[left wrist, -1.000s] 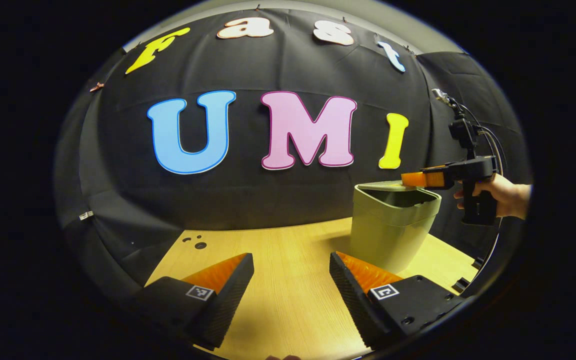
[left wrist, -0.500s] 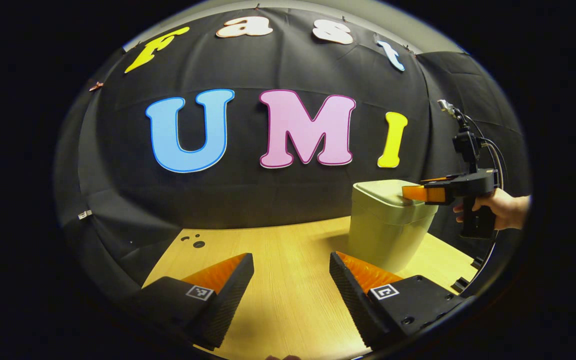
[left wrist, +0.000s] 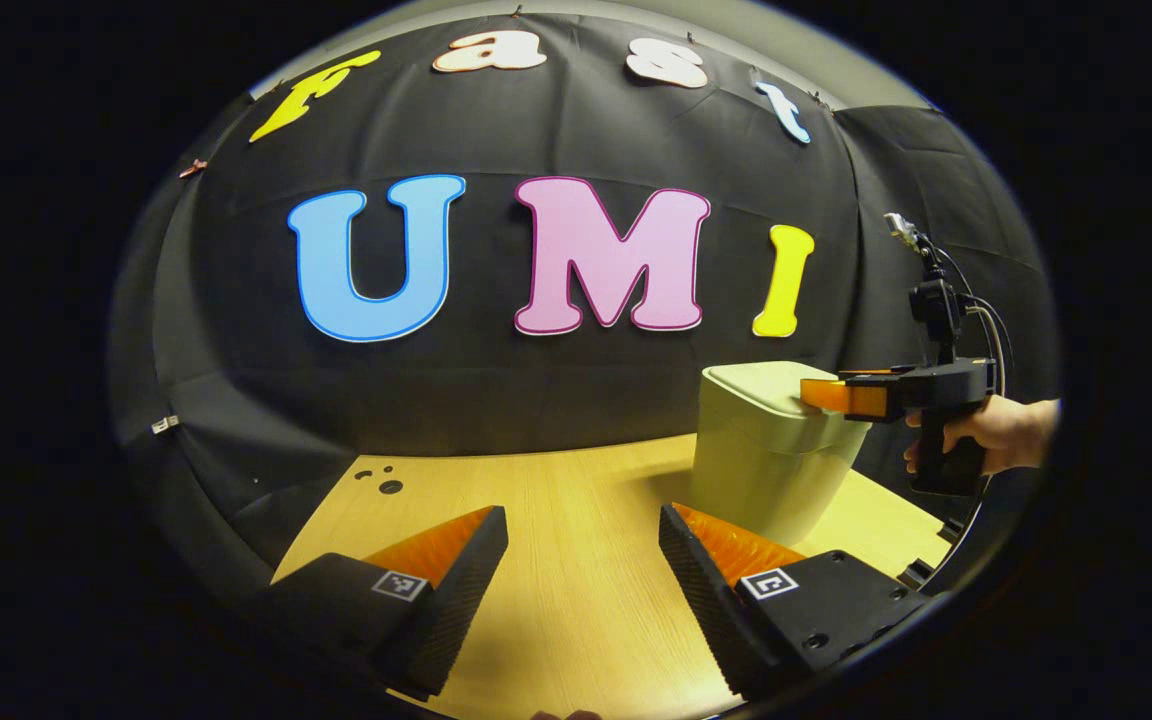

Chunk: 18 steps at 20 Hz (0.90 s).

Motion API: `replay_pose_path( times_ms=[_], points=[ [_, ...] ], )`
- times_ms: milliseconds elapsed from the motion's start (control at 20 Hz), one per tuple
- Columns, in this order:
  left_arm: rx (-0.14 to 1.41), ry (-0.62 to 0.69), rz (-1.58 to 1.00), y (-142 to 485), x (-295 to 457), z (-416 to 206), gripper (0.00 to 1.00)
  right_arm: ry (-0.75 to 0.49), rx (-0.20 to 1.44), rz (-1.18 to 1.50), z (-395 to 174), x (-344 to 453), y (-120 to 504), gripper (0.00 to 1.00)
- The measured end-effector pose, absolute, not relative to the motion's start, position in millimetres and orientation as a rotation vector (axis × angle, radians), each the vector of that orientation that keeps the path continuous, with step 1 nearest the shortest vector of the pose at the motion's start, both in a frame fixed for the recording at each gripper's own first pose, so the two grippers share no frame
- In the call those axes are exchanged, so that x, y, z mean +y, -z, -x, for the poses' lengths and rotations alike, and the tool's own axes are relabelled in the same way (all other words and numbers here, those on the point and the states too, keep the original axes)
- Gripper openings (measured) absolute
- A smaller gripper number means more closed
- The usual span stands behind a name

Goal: Press the lid of the desktop garbage bin to open it, pick up the crumpled paper on the desktop and throw it into the bin, then pick up the pop can on the desktop and drop it into the bin, and finally close the garbage bin lid.

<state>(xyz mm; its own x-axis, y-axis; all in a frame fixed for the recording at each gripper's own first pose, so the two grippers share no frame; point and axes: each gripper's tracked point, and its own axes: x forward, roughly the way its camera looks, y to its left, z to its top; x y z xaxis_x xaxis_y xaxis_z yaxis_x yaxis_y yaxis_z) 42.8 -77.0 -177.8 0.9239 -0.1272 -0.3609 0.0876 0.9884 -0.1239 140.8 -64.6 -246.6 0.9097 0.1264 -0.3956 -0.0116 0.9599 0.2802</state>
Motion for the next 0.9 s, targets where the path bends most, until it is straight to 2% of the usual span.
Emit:
replay_pose_path(
  times_ms=[400,900],
  points=[
    [0.355,0.126,0.098,168.7,-87.2,-48.3,0.98,-0.101,0.293,-0.294,-136.2,-66.8,204.9,0.98],
    [0.295,0.132,0.092,144.9,-92.7,-62.2,0.98,-0.171,0.179,-0.294,-88.2,-47.2,136.7,0.98]
  ],
)
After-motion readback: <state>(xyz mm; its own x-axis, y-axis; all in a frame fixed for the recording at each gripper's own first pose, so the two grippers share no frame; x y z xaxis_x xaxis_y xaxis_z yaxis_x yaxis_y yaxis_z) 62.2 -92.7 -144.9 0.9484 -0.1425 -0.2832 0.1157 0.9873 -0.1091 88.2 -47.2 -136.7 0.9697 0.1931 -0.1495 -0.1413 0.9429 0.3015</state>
